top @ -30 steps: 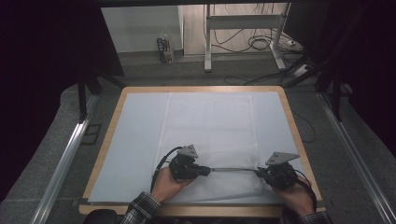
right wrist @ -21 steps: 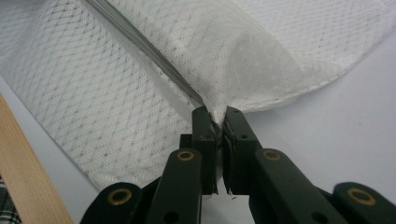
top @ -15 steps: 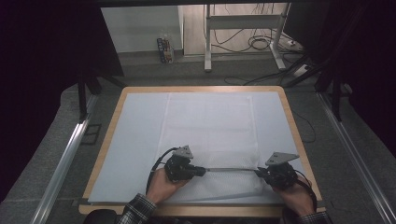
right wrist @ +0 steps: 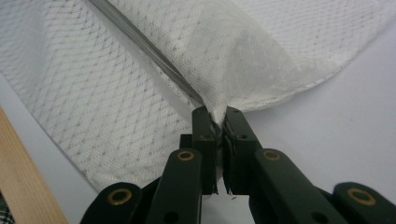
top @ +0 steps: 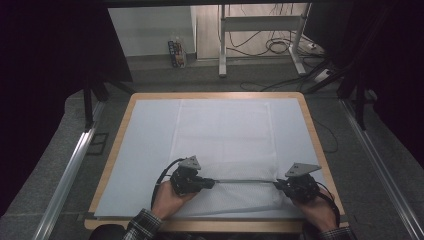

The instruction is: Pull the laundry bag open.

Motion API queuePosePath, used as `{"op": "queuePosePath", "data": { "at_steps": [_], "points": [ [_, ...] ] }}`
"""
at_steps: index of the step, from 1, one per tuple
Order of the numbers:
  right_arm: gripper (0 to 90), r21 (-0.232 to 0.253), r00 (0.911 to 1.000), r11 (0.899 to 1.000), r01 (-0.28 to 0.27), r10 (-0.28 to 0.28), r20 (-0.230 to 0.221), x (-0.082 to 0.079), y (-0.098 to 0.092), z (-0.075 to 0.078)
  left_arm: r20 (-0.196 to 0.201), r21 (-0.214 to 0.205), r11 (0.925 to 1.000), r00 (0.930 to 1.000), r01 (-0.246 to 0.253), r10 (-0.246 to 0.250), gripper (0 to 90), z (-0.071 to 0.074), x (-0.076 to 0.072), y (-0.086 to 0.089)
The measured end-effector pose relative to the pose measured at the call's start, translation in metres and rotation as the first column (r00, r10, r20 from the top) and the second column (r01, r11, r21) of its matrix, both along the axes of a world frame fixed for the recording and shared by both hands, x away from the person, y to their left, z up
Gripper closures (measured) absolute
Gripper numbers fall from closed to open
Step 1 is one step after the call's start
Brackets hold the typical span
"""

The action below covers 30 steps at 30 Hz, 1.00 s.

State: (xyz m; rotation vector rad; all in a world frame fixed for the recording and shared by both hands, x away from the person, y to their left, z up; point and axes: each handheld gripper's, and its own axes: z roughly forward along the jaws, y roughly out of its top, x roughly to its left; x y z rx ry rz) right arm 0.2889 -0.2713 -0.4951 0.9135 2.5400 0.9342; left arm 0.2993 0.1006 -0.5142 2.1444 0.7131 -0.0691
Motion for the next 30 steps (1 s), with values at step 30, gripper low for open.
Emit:
{"op": "queuePosePath", "data": {
  "at_steps": [30],
  "points": [
    [84.1, -0.001, 1.0, 1.0, 0.0, 0.0, -0.006, 0.001, -0.001, -0.001, -0.021, 0.018, 0.9962, 0.9961, -0.086, 0.086, 87.3, -0.001, -0.014, 0.04]
  ]
}}
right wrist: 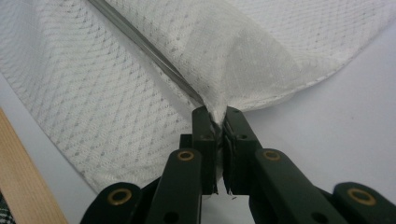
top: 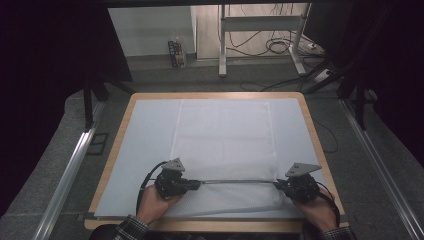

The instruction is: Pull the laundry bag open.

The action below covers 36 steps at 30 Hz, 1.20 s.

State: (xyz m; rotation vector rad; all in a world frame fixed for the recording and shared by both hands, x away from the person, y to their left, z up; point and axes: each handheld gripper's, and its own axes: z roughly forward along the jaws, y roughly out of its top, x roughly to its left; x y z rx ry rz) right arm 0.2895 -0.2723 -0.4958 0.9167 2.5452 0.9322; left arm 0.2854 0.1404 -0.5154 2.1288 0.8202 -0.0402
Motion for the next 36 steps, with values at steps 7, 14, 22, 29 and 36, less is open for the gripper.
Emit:
{"op": "queuePosePath", "data": {
  "at_steps": [7, 14, 22, 29, 36],
  "points": [
    [84.1, 0.004, 1.0, 1.0, 0.0, 0.0, -0.002, 0.0, 0.0, 0.0, -0.004, -0.004, 0.9998, 0.9998, -0.021, 0.021, 87.3, 0.0, -0.002, 0.011],
    [84.1, 0.004, 1.0, 1.0, 0.001, -0.001, -0.005, -0.001, 0.001, 0.0, -0.002, 0.006, 0.9997, 0.9997, -0.025, 0.025, 87.4, -0.001, -0.004, 0.014],
    [84.2, -0.001, 1.0, 1.0, 0.001, -0.001, -0.001, 0.0, 0.0, 0.0, -0.005, 0.011, 0.9991, 0.9991, -0.042, 0.042, 87.4, -0.001, -0.006, 0.02],
    [84.2, -0.004, 1.0, 1.0, 0.007, -0.007, 0.003, 0.0, -0.001, 0.0, -0.007, 0.009, 0.9981, 0.9981, -0.061, 0.061, 87.4, -0.002, -0.008, 0.028],
    [84.2, -0.008, 0.9999, 1.0, 0.011, -0.011, 0.001, 0.0, -0.002, 0.0, -0.016, 0.005, 0.9959, 0.9958, -0.091, 0.091, 87.4, -0.003, -0.011, 0.038]
  ]
}}
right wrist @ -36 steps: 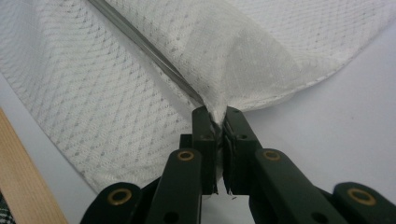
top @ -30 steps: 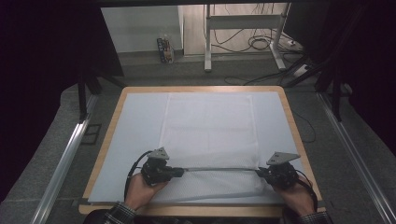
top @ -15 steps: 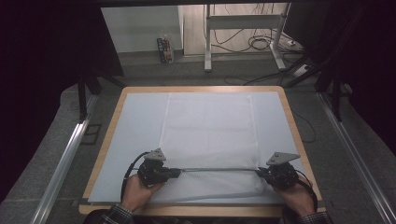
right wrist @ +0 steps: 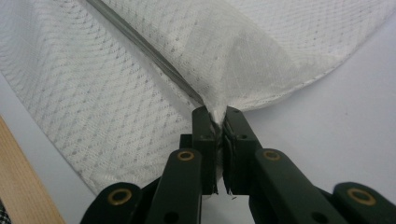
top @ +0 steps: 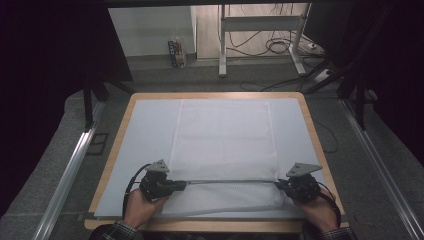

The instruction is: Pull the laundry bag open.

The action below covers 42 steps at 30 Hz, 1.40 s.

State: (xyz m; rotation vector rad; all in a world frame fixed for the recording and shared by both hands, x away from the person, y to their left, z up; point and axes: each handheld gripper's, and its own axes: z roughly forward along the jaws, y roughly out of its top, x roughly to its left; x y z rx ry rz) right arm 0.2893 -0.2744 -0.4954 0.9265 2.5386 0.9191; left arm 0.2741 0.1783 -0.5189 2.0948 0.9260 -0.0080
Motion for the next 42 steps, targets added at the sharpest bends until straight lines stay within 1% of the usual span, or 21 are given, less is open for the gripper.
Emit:
{"op": "queuePosePath", "data": {
  "at_steps": [4, 5, 7, 13, 15, 17, 19, 25, 27, 31, 35, 37, 40, 42],
  "points": [
    [84.2, -0.001, 1.0, 1.0, -0.001, 0.001, 0.0, 0.0, 0.0, 0.0, -0.005, -0.003, 1.0, 1.0, -0.007, 0.007, 87.4, -0.001, -0.001, 0.003],
    [84.1, 0.0, 1.0, 1.0, -0.001, 0.001, 0.0, 0.0, 0.0, 0.0, -0.002, 0.006, 0.9999, 0.9999, -0.01, 0.01, 87.4, -0.001, -0.002, 0.003],
    [84.1, -0.001, 1.0, 1.0, 0.001, -0.001, 0.002, 0.0, 0.0, 0.0, -0.009, -0.003, 0.9999, 0.9999, -0.013, 0.013, 87.4, -0.001, -0.002, 0.005],
    [84.2, -0.003, 1.0, 1.0, 0.003, -0.003, 0.002, 0.0, -0.001, -0.001, -0.011, 0.008, 0.9995, 0.9995, -0.031, 0.031, 87.4, -0.003, -0.005, 0.01],
    [84.1, -0.002, 1.0, 1.0, 0.005, -0.005, 0.0, 0.0, -0.001, -0.001, -0.016, -0.004, 0.9994, 0.9993, -0.034, 0.034, 87.4, -0.004, -0.006, 0.012],
    [84.1, -0.005, 1.0, 1.0, 0.004, -0.004, 0.001, 0.0, -0.001, -0.001, -0.011, 0.014, 0.9991, 0.9991, -0.04, 0.041, 87.4, -0.004, -0.007, 0.013],
    [84.1, -0.004, 1.0, 1.0, 0.01, -0.01, 0.0, 0.0, -0.001, -0.001, -0.016, 0.008, 0.9989, 0.9988, -0.046, 0.046, 87.4, -0.004, -0.007, 0.015],
    [84.1, -0.008, 0.9998, 1.0, 0.018, -0.018, 0.001, 0.001, -0.004, -0.001, -0.017, 0.011, 0.9976, 0.9975, -0.069, 0.069, 87.4, -0.005, -0.01, 0.022],
    [84.2, -0.008, 0.9999, 1.0, 0.017, -0.017, -0.001, 0.001, -0.005, -0.001, -0.023, -0.003, 0.9974, 0.9972, -0.072, 0.072, 87.4, -0.005, -0.011, 0.025],
    [84.1, -0.01, 0.9998, 1.0, 0.019, -0.019, -0.002, 0.001, -0.005, -0.002, -0.018, 0.016, 0.9966, 0.9965, -0.081, 0.081, 87.4, -0.005, -0.012, 0.026],
    [84.2, -0.01, 0.9999, 1.0, 0.016, -0.016, -0.003, 0.001, -0.005, -0.001, -0.023, 0.008, 0.9962, 0.996, -0.086, 0.087, 87.4, -0.006, -0.013, 0.03],
    [84.2, -0.008, 0.9998, 1.0, 0.019, -0.019, -0.007, 0.0, -0.004, -0.002, -0.022, 0.019, 0.9958, 0.9957, -0.089, 0.09, 87.4, -0.006, -0.013, 0.031],
    [84.2, -0.01, 0.9998, 1.0, 0.019, -0.019, -0.006, 0.0, -0.005, -0.002, -0.025, 0.023, 0.9951, 0.9951, -0.096, 0.096, 87.4, -0.007, -0.013, 0.033],
    [84.2, -0.009, 0.9998, 1.0, 0.017, -0.017, -0.008, 0.0, -0.005, -0.002, -0.029, 0.015, 0.9952, 0.9948, -0.097, 0.097, 87.4, -0.007, -0.013, 0.034]
  ]
}}
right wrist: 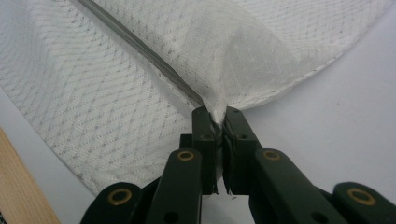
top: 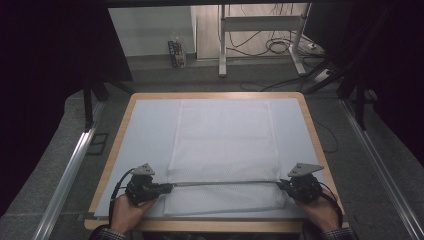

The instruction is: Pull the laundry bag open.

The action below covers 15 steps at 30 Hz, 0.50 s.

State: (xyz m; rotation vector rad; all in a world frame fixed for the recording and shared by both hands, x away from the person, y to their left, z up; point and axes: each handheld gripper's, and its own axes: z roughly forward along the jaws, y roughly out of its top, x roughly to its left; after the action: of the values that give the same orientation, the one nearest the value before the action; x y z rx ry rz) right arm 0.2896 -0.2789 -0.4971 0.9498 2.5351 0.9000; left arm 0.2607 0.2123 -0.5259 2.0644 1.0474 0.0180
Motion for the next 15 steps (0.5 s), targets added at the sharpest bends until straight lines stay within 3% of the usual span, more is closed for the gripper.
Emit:
{"op": "queuePosePath", "data": {
  "at_steps": [3, 5, 13, 15],
  "points": [
    [84.2, -0.001, 1.0, 1.0, -0.003, 0.003, 0.0, 0.0, 0.0, 0.0, 0.0, 0.002, 1.0, 1.0, 0.0, 0.0, 87.4, 0.0, 0.0, 0.0],
    [84.2, -0.003, 1.0, 1.0, 0.004, -0.004, -0.001, 0.0, 0.0, 0.0, 0.008, 0.027, 0.9995, 0.9999, -0.014, 0.014, 87.4, 0.001, -0.001, 0.001],
    [84.3, -0.001, 0.9999, 1.0, 0.01, -0.01, -0.008, 0.0, -0.002, 0.0, 0.005, 0.009, 0.999, 0.999, -0.044, 0.044, 87.4, 0.0, -0.003, 0.011],
    [84.3, -0.003, 0.9999, 1.0, 0.01, -0.01, -0.005, 0.0, -0.002, 0.0, 0.017, 0.049, 0.9974, 0.9985, -0.054, 0.053, 87.4, 0.001, -0.004, 0.011]
  ]
}}
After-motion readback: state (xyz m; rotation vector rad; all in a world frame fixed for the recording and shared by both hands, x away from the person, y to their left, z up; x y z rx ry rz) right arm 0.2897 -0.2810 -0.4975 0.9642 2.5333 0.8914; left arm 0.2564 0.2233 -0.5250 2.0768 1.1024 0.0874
